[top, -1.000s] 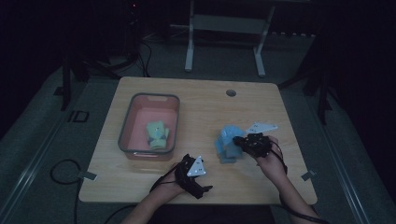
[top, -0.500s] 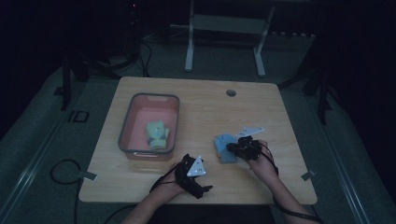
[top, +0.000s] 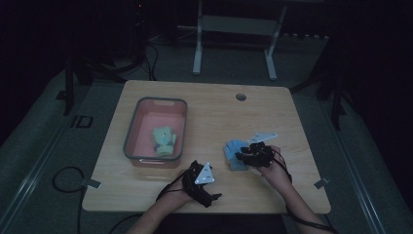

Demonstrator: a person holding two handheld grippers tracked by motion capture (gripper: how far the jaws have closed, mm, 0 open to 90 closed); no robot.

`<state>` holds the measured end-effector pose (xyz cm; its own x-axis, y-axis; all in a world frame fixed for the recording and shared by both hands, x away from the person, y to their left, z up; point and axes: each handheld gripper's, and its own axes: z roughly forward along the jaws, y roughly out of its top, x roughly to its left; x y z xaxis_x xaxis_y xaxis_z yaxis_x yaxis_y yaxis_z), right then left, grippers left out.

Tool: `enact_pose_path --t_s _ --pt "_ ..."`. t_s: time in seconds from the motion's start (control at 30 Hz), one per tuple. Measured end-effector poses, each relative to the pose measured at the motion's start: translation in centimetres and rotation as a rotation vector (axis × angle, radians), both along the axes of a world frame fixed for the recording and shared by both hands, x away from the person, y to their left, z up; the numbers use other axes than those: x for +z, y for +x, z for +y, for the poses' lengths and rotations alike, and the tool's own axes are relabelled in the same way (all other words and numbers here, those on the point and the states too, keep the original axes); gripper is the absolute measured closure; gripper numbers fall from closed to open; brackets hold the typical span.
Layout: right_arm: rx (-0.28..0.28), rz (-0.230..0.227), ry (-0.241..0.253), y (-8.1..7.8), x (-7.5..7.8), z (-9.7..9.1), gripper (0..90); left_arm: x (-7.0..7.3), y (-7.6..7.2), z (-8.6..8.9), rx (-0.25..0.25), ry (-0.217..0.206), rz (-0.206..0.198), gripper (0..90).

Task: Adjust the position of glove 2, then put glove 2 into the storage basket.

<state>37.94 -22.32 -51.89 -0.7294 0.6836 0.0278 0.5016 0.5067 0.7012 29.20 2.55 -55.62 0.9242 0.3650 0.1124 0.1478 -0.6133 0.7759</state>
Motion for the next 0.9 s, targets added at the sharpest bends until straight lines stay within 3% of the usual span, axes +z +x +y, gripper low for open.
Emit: enact_pose_path --t_s 0.03,0.17,0.3,0.57,0.77,0.9 --pt "0.001 -0.010 0.043 -0.1 0.6 -0.5 38.7 0.0 0.0 0.0 0.005 -0.003 -0.007 2.3" --pt "0.025 -0.017 0.062 -0.4 0.9 -1.3 19.6 0.2 0.1 0.1 0.015 -0.029 -0.008 2.4" --pt "0.025 -0.013 0.113 -0.5 1.1 -2.1 14.2 0.3 0.1 0.2 0.018 -0.053 -0.010 2.3" --pt "0.050 -0.045 0.121 -0.8 1.5 -3.7 16.6 0.7 -0.1 0.1 0.018 -0.089 -0.009 3.5" --pt "0.051 -0.092 0.125 -1.0 2.3 -5.0 14.6 1.4 -0.4 -0.5 0.017 -0.080 -0.009 3.4" --pt "0.051 -0.066 0.129 -1.1 2.6 -5.5 14.6 1.8 -0.2 -0.7 0.009 -0.095 0.019 3.5"
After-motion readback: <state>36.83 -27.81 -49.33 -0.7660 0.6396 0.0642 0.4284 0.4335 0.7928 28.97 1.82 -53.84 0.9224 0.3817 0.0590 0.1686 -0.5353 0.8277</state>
